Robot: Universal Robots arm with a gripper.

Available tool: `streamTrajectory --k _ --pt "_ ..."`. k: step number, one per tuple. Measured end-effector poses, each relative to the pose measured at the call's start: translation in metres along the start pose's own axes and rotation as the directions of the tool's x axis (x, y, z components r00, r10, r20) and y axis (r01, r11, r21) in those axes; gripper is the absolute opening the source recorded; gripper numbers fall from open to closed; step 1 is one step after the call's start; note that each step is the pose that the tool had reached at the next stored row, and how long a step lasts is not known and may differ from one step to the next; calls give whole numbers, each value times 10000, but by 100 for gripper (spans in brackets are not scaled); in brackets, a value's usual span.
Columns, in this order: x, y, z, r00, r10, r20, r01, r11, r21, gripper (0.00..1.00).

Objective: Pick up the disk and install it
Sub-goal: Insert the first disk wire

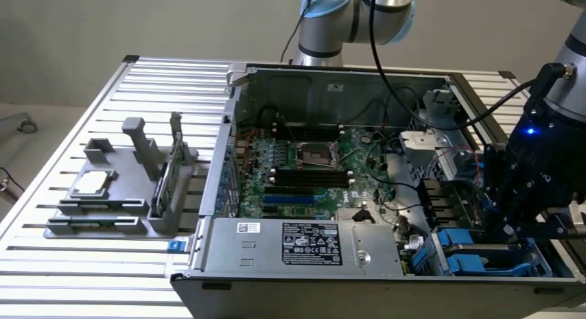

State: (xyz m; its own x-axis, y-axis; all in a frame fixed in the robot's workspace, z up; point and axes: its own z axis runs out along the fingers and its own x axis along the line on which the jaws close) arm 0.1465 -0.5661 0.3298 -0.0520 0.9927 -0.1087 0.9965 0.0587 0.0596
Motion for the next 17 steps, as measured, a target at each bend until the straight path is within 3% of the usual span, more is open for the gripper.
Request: streamTrajectory --k 6,17 --pt "0 -1 7 10000 -24 -94 24 10000 -8 18" --pt "-27 -2 12 9999 -30 -106 31 10000 10 18"
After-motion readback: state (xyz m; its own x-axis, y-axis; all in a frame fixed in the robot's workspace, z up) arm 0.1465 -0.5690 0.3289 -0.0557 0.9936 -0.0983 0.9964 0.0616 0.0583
